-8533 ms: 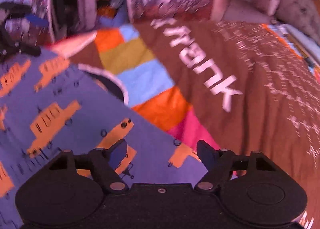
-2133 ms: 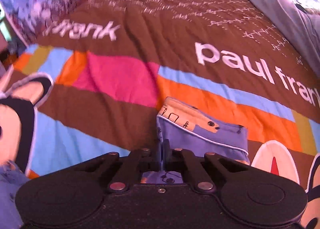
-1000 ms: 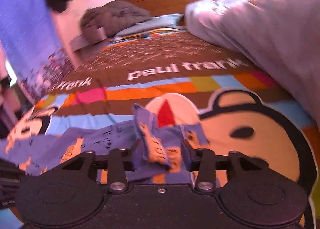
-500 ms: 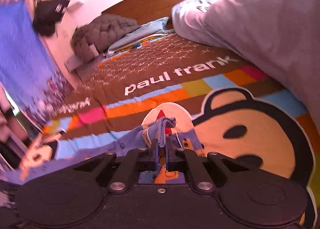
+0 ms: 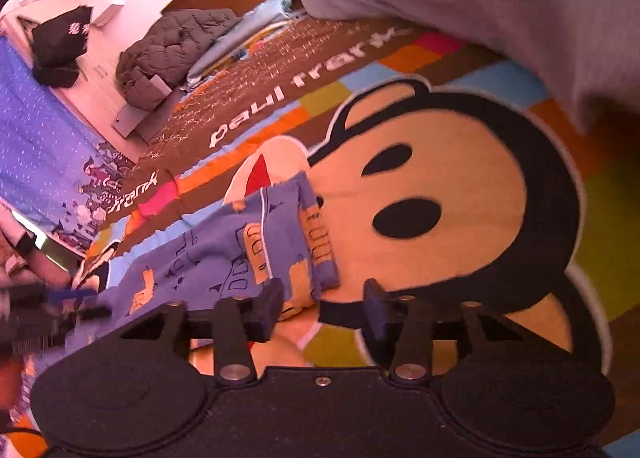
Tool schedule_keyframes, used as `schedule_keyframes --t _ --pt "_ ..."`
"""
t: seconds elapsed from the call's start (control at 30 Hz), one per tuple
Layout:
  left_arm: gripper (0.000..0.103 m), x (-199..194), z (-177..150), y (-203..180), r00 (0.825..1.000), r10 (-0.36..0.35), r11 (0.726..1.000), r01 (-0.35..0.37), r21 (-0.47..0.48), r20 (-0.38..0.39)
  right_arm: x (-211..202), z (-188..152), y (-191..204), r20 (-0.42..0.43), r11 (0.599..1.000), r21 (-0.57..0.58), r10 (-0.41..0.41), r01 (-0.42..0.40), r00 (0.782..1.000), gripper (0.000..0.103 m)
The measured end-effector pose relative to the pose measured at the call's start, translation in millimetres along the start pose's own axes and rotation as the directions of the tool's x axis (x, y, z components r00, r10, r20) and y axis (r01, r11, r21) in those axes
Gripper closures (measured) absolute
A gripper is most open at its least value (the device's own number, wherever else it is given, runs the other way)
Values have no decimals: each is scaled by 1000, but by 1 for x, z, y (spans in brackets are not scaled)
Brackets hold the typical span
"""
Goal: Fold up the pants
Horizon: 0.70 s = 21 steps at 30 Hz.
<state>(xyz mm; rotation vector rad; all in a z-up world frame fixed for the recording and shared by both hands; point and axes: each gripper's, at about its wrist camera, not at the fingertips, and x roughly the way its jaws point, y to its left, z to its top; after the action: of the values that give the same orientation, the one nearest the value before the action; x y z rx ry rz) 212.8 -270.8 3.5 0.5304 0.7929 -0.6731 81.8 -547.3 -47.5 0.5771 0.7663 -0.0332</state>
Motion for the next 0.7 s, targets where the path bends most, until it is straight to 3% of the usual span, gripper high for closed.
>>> schedule_keyframes --t 0.1,0.17,0.27,0.33,0.5,0.7 --pt "47 25 37 -22 998 -43 997 41 65 40 5 0 -6 -26 999 15 29 -28 999 50" --pt "49 45 52 -39 998 -37 989 30 144 50 5 1 -8 -31 999 17 44 -43 999 50" --pt "70 79 65 -64 999 26 964 -32 265 28 2 -1 -4 -47 996 -18 84 -84 995 49" --pt "70 95 70 -70 1000 8 958 -5 288 -8 4 -4 -4 -68 993 -21 118 -120 991 52" --pt "70 122 78 -78 994 -30 944 63 325 -107 12 -3 -19 -94 983 82 172 -165 981 83" --pt "70 131 82 -70 980 -76 948 127 292 -182 15 -5 -18 -103 980 88 187 -179 977 99"
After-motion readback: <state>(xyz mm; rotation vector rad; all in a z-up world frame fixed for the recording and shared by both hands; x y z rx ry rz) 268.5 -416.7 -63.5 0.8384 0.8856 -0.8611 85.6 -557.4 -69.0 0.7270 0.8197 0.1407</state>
